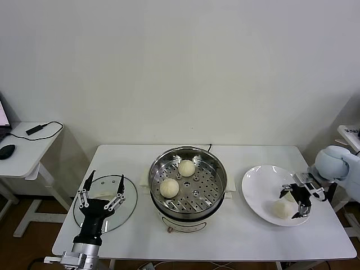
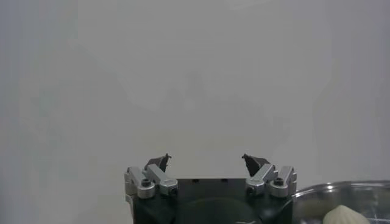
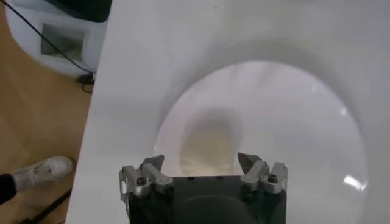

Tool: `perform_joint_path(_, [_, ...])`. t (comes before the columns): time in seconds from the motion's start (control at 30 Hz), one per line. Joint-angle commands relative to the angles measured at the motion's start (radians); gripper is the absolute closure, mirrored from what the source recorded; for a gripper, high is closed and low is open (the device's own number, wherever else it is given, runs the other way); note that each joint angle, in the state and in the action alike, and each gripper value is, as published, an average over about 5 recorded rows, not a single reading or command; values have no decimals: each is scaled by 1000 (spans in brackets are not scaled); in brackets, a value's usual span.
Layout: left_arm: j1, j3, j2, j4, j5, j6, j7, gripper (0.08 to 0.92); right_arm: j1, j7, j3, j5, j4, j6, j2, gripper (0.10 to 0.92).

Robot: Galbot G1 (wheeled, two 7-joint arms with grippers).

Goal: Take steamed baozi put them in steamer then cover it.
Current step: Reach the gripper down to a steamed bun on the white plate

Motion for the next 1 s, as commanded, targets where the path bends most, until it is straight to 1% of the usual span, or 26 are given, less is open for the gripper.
perform_joint_path(0.03, [4,-14,-2,-16,-17,14,-4,177,-128,71,86,-57,-65,3,16,203])
perform_joint_path(0.27, [3,-28,-2,-6,-21,8,-6,177,-115,106,81,-33,-94,-14,62,203])
perform_joint_path(0.57, [-2,-26,-3,10,-22,4,-6,177,-107,90,70,-26,-103,-20,79,207])
perform_joint_path(0.67, [-4,-25,-3,10,-22,3,-5,177,-103,85,70,-22,-97,-22,75,242])
perform_joint_path(0.83, [-9,-25,-3,13,-22,3,-4,177,-88,84,66,-9,-65,-28,57,330])
perform_joint_path(1.0, [-11,-24,-1,13,-24,1,-3,177,-46,73,55,7,-16,-14,29,378])
